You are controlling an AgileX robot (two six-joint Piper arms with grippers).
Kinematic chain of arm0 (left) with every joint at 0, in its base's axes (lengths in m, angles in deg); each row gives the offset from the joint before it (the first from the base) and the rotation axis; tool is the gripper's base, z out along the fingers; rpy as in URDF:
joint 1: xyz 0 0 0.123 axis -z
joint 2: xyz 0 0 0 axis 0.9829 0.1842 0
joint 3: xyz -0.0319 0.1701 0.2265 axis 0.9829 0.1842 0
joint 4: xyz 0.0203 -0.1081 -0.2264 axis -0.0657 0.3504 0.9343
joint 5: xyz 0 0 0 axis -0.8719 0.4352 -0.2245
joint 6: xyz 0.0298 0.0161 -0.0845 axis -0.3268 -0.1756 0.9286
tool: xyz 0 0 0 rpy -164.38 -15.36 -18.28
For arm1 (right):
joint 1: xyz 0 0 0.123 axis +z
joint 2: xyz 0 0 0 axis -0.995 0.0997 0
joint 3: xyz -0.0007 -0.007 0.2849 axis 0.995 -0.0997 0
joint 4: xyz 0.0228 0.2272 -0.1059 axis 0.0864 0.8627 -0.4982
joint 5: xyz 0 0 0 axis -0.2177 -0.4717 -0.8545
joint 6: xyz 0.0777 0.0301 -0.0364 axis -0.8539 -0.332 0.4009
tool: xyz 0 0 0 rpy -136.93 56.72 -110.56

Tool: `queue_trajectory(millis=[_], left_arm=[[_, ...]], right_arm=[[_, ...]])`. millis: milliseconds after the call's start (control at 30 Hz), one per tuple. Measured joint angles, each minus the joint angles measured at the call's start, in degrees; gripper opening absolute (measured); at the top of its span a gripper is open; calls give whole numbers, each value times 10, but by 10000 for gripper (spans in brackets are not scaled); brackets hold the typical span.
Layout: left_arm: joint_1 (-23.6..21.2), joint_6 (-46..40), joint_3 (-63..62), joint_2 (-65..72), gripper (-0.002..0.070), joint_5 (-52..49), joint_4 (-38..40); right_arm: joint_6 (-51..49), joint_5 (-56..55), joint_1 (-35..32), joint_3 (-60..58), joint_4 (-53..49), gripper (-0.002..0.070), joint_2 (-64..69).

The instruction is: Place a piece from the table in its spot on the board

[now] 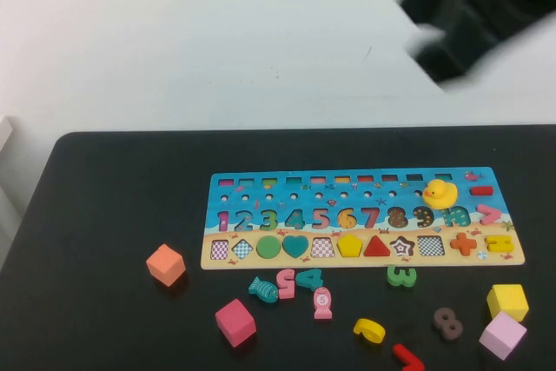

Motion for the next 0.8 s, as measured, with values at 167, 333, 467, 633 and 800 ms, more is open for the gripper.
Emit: queue_trajectory(millis=[167, 333, 467, 633, 800], left_arm=[[0, 0, 0, 0, -3, 0, 0], [0, 0, 0, 0, -3, -1, 0], [0, 0, 0, 0, -3, -1, 0], [0, 0, 0, 0, -3, -1, 0], [0, 0, 0, 0, -3, -1, 0]], right_arm=[[0, -102, -22, -152, -6, 19, -103], [0, -248, -111, -319, 4, 19, -208], [0, -384, -204, -466, 21, 19, -293], [0, -534, -316, -644, 30, 19, -425], [0, -577, -429, -778, 54, 19, -567]])
